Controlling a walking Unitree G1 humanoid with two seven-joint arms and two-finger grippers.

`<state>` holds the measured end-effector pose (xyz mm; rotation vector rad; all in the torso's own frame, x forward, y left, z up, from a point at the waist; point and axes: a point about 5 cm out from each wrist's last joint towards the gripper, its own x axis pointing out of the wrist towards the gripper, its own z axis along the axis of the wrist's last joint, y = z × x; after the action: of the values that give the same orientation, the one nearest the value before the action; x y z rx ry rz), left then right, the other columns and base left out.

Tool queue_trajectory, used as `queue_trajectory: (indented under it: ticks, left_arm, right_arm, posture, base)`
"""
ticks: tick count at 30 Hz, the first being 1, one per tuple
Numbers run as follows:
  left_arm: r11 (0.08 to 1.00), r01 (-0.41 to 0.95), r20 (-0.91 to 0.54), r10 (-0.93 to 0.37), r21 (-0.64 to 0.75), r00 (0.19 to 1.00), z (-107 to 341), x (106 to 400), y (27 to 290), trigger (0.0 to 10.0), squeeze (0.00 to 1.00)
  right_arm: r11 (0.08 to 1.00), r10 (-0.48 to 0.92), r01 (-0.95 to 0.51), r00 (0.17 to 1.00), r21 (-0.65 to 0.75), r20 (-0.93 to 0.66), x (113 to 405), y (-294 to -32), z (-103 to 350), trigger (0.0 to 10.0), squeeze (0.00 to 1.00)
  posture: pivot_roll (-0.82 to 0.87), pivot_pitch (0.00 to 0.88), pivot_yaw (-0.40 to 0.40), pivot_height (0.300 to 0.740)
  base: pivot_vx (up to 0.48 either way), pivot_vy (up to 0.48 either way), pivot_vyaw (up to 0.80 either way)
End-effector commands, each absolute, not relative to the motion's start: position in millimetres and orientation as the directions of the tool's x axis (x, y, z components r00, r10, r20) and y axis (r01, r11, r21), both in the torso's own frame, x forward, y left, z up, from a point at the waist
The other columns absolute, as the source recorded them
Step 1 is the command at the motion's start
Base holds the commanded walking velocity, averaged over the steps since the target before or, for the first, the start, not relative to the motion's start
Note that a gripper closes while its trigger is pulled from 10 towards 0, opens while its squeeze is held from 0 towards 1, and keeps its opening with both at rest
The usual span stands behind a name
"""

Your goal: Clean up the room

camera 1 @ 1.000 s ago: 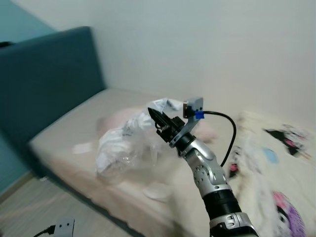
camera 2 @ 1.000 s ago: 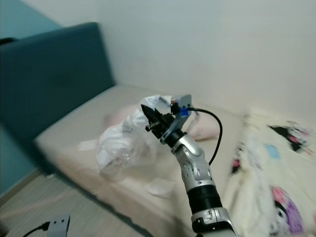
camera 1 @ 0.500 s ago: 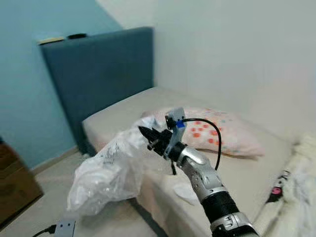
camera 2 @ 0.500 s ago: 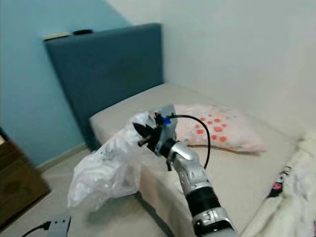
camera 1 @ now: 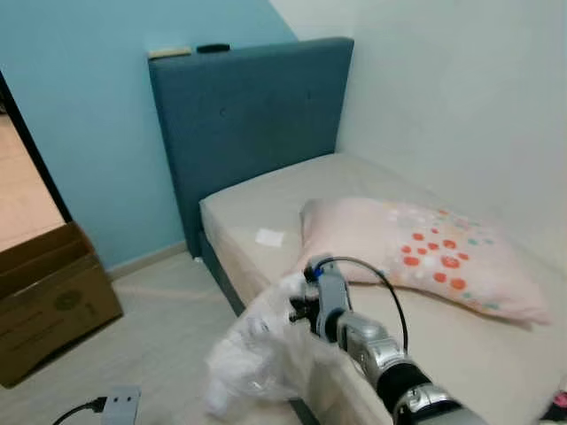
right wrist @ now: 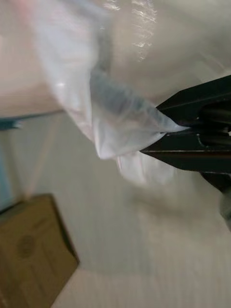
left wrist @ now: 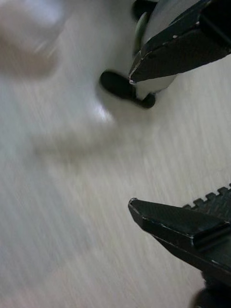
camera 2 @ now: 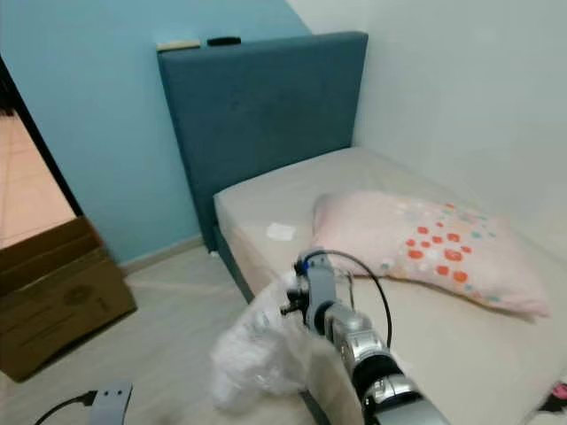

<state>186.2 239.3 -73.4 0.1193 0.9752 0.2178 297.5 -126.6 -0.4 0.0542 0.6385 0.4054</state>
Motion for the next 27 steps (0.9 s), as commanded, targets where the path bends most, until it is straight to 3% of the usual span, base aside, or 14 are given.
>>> queue_trajectory:
  ticks: [1, 7, 12, 17, 27]
  left_arm:
    - [0.973, -0.114, -0.812, 0.231, 0.202, 0.536, -75, 184, 236, 10.0, 0.0]
    - [0.974, -0.101, -0.818, 0.224, 0.201, 0.53, -76, 183, 235, 10.0, 0.0]
    - [0.977, -0.098, -0.825, 0.211, 0.188, 0.524, -77, 183, 232, 10.0, 0.0]
    - [0.983, -0.103, -0.826, 0.181, 0.149, 0.534, -77, 187, 225, 10.0, 0.0]
    - [0.989, -0.097, -0.832, 0.144, 0.109, 0.536, -77, 191, 218, 10.0, 0.0]
  right_arm:
    - [0.961, 0.276, -0.204, 0.695, 0.186, -0.664, 271, -148, -28, 10.0, 0.0]
    - [0.961, 0.258, -0.113, 0.693, 0.252, -0.673, 254, -156, -41, 10.0, 0.0]
    - [0.94, 0.326, -0.175, 0.712, 0.292, -0.622, 261, -147, -35, 10.0, 0.0]
    - [0.938, 0.346, -0.256, 0.673, 0.232, -0.654, 257, -142, -39, 10.0, 0.0]
    - [0.959, 0.282, -0.204, 0.626, 0.196, -0.727, 239, -147, -53, 10.0, 0.0]
  posture:
    - [0.0, 0.0, -0.088, 0.74]
    - [0.0, 0.0, -0.083, 0.74]
    - [-0.01, 0.0, -0.082, 0.74]
    - [-0.01, 0.0, -0.088, 0.74]
    - [-0.01, 0.0, -0.092, 0.74]
  base:
    - [0.0, 0.0, 0.76]
    - [0.0, 0.0, 0.76]
    - [0.0, 0.0, 0.76]
    - [0.0, 0.0, 0.76]
    - [0.0, 0.0, 0.76]
